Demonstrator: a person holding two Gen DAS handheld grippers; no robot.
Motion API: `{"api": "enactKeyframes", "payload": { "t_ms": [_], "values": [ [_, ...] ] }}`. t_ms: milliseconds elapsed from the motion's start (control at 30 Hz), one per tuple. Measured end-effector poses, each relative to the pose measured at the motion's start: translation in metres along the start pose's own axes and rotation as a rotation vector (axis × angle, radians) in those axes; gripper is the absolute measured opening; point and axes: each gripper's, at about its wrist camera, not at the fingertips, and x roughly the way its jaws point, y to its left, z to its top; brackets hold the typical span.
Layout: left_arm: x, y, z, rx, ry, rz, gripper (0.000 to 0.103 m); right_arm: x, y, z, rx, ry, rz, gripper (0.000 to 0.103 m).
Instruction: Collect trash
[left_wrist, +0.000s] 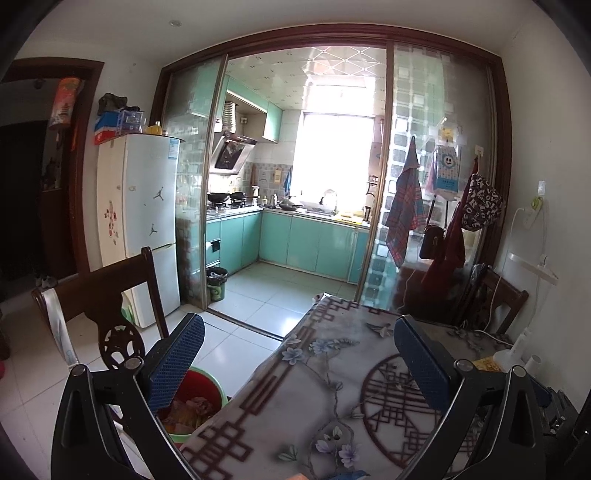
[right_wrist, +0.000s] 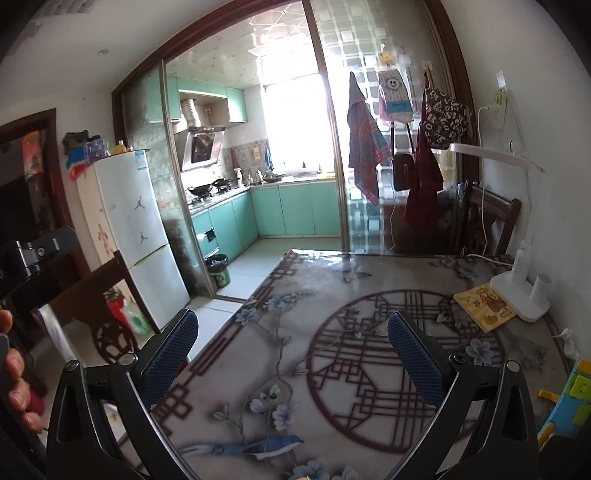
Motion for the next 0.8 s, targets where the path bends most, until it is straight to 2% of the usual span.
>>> {"api": "enactKeyframes", "payload": {
  "t_ms": [800],
  "values": [
    [0.018, 0.000, -0.004, -0.007, 0.065, -0.040, 0.103, 0.003, 0.000, 0.002, -0.018, -0.003, 0.050, 0.103]
  ]
}}
